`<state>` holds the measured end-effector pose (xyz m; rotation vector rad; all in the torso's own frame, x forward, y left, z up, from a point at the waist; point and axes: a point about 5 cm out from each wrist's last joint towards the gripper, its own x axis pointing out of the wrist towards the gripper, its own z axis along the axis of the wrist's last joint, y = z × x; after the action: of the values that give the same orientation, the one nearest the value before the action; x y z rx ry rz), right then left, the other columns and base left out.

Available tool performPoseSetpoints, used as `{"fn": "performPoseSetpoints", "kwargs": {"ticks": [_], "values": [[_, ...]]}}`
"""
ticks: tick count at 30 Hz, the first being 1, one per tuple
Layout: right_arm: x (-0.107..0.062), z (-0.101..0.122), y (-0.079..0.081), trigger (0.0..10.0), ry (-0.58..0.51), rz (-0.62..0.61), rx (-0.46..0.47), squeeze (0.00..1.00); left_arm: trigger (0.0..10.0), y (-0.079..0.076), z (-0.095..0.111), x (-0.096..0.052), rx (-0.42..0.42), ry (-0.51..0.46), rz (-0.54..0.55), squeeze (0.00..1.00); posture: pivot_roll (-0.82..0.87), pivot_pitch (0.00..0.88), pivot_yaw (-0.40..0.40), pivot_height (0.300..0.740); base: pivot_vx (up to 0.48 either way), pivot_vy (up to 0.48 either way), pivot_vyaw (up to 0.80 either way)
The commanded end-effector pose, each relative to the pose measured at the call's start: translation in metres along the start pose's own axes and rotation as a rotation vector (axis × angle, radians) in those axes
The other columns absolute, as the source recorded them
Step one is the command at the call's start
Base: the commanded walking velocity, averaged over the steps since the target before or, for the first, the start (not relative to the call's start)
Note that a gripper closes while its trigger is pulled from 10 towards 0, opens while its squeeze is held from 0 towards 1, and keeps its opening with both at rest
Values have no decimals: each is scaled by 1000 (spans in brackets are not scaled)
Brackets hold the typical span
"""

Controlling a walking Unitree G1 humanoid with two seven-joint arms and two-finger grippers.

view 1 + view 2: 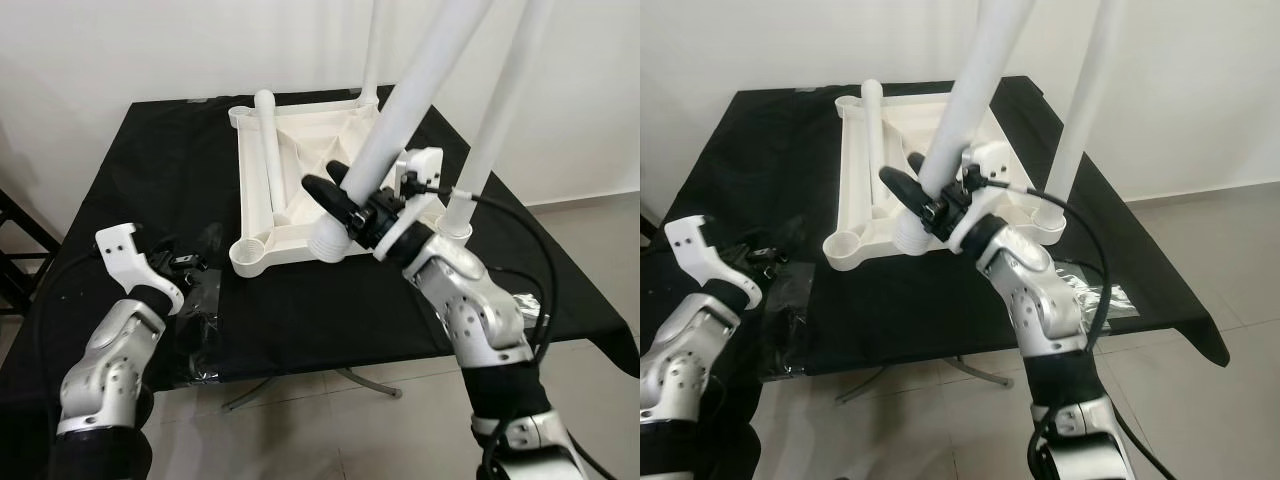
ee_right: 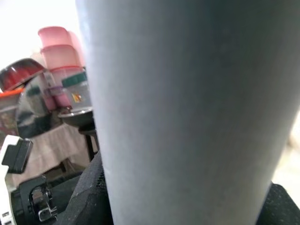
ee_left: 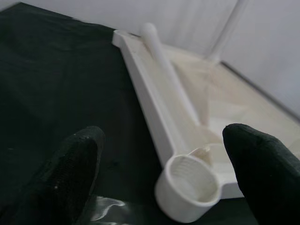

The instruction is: Building children table

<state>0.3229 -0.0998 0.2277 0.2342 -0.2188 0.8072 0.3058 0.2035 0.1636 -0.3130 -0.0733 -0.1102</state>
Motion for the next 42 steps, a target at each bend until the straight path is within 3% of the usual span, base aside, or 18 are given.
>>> {"fn": "performPoseSetpoints", "kwargs": {"ticks": [1, 4, 5, 14, 26, 29, 42], "values": [[1, 6, 4, 10000, -24, 21, -42, 0, 10000, -5, -3, 0, 34, 0, 0, 0, -17, 78, 15, 740, 0, 0, 0], [0, 3, 8, 10000, -18, 34, -63, 0, 10000, -18, -8, -1, 17, 8, -38, 0, -15, 82, 15, 740, 0, 0, 0], [-1, 1, 11, 10000, -13, 46, -63, 0, 10000, -26, -10, -2, 53, 0, -63, 0, -13, 83, 14, 740, 0, 0, 0], [-8, -13, 17, 10000, 33, 46, -68, 0, 10000, -44, -20, -8, 97, 14, -118, 0, -15, 89, 5, 740, 0, 0, 0], [-13, -17, 22, 10000, 40, 84, -71, 0, 10000, -47, -25, -12, 103, 22, -141, 0, -26, 95, 14, 740, 284, 0, 394], [-11, -21, 21, 10000, 66, 35, -102, 0, 10000, -47, -24, -12, 103, 20, -143, 0, -27, 95, 14, 740, 371, 0, 0], [-13, -22, 28, 10000, 65, 98, -99, 0, 10000, -50, -26, -11, 65, 13, -134, 0, -29, 96, 15, 740, 284, 0, 0]]}}
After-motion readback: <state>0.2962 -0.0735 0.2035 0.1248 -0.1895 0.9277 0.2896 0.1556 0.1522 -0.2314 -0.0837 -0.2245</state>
